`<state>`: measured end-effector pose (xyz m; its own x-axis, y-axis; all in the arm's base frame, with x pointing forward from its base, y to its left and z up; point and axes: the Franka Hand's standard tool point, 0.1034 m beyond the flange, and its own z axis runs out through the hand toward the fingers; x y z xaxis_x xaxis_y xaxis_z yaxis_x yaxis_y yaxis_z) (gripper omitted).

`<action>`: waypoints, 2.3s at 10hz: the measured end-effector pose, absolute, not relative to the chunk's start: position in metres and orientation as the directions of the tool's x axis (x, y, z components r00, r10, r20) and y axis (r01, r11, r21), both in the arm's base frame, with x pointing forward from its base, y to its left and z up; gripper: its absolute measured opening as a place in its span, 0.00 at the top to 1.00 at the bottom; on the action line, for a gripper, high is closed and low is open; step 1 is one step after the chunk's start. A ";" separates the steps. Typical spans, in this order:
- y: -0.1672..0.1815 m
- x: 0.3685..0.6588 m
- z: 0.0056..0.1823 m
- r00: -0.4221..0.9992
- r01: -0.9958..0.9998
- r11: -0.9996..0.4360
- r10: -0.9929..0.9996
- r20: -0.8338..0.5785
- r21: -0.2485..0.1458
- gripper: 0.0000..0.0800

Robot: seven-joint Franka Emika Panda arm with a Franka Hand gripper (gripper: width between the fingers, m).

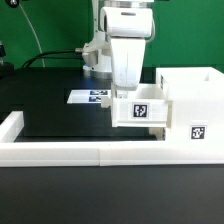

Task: Assemble drawer

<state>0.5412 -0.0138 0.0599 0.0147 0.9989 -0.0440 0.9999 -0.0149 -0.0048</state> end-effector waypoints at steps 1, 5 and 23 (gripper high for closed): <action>-0.013 0.541 0.060 0.013 1.000 -0.013 0.999 -0.044 -0.006 0.94; -0.008 0.539 0.058 0.009 1.000 -0.010 0.999 -0.042 -0.014 0.94; -0.002 0.541 0.052 0.006 1.000 -0.007 0.999 -0.053 -0.022 0.94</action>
Offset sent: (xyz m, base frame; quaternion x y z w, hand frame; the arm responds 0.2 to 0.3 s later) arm -0.0003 0.0094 0.0006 0.0120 -0.0058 -0.0156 0.9998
